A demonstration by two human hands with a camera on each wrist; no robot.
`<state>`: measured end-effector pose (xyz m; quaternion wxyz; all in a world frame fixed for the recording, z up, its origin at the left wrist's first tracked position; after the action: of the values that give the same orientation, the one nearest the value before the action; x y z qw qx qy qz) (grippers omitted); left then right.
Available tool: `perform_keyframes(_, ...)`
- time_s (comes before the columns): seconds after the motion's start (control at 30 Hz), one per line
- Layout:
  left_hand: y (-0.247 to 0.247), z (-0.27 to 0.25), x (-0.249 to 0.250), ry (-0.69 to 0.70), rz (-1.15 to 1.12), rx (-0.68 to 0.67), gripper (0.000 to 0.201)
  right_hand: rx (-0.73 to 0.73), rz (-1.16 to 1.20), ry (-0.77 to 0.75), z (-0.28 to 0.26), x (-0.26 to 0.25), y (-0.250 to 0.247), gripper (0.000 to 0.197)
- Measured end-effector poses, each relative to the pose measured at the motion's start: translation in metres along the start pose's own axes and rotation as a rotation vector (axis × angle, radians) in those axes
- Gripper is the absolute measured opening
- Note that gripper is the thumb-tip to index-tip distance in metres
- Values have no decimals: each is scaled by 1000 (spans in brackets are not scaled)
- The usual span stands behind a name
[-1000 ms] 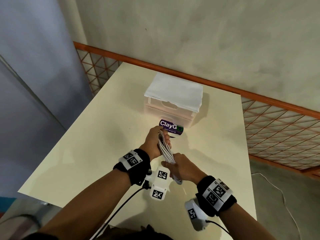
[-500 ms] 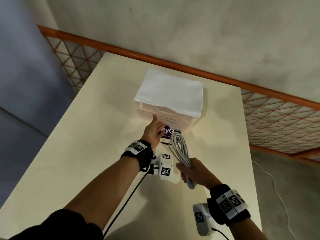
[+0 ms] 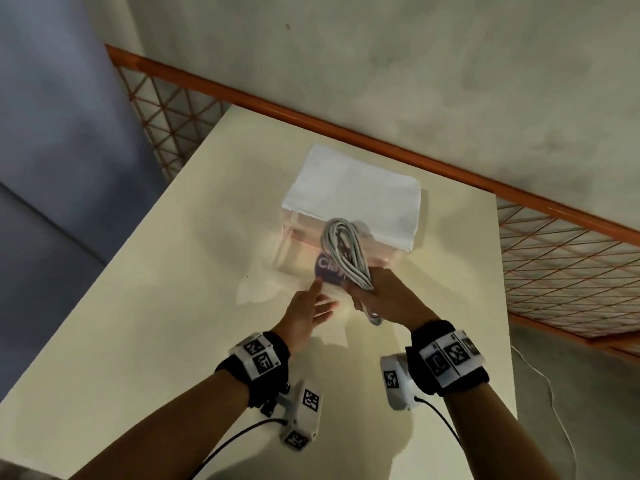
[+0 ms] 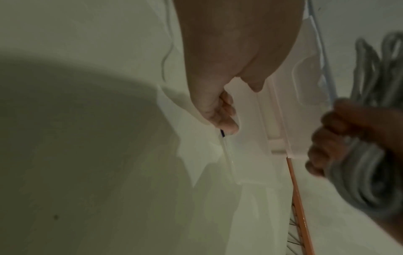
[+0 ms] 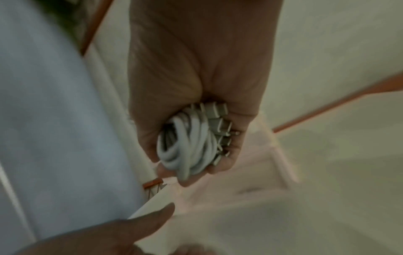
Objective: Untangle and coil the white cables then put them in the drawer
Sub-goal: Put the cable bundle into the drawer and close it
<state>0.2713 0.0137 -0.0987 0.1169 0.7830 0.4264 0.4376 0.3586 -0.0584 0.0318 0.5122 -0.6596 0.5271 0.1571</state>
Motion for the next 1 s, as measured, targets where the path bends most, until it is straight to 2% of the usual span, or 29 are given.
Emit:
perform_keyframes(0.07, -3, -1, 0, 2, -51, -14, 42, -96, -160, 27, 29, -5, 5, 21)
perform_keyframes(0.13, 0, -4, 4, 0, -107, -49, 33, -186, -271, 62, 53, -6, 12, 17)
perform_keyframes(0.23, -1, -5, 3, -18, -176, -54, 29, -219, -455, 117, 75, 7, 17, 34)
perform_keyframes(0.33, -1, -6, 4, -17, -190, -69, 34, -245, -500, 223, 78, 33, 17, 58)
perform_keyframes(0.37, -2, -6, 4, -13, -193, -78, 34, -271, -521, 268, 78, 43, 18, 61)
perform_keyframes(0.43, -1, -5, 3, -8, -205, -95, 36, -311, -526, 363, 74, 60, 19, 53)
perform_keyframes(0.53, 0, -7, 3, 23, -221, -107, 49, -347, -466, 411, 74, 64, 19, 47)
perform_keyframes(0.63, 3, -11, 7, 19, -241, -157, 34, -414, -369, 439, 78, 62, 16, 50)
perform_keyframes(0.7, 5, -15, 10, 32, -246, -164, 32, -418, -307, 484, 79, 63, 11, 41)
perform_keyframes(0.8, 8, -16, 11, 25, -256, -178, 30, -328, -12, 565, 76, 76, 2, 22)
perform_keyframes(0.87, 7, -15, 10, 17, -227, -172, 34, -261, 135, 613, 73, 83, -1, 20)
perform_keyframes(1.0, 5, -13, 9, 25, -210, -165, 42, -144, 138, 608, 72, 84, 2, 20)
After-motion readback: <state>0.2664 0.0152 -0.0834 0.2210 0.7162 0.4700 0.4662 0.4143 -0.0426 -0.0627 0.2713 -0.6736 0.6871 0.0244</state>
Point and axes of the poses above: each hand's wrist, its own z-axis towards the middle knuckle, its own y-axis out of the palm, x = y × z, the point moved 7 cm from there along z, towards the middle knuckle, and after that the axes turned 12 degrees about -x, right-handed, at the moved point
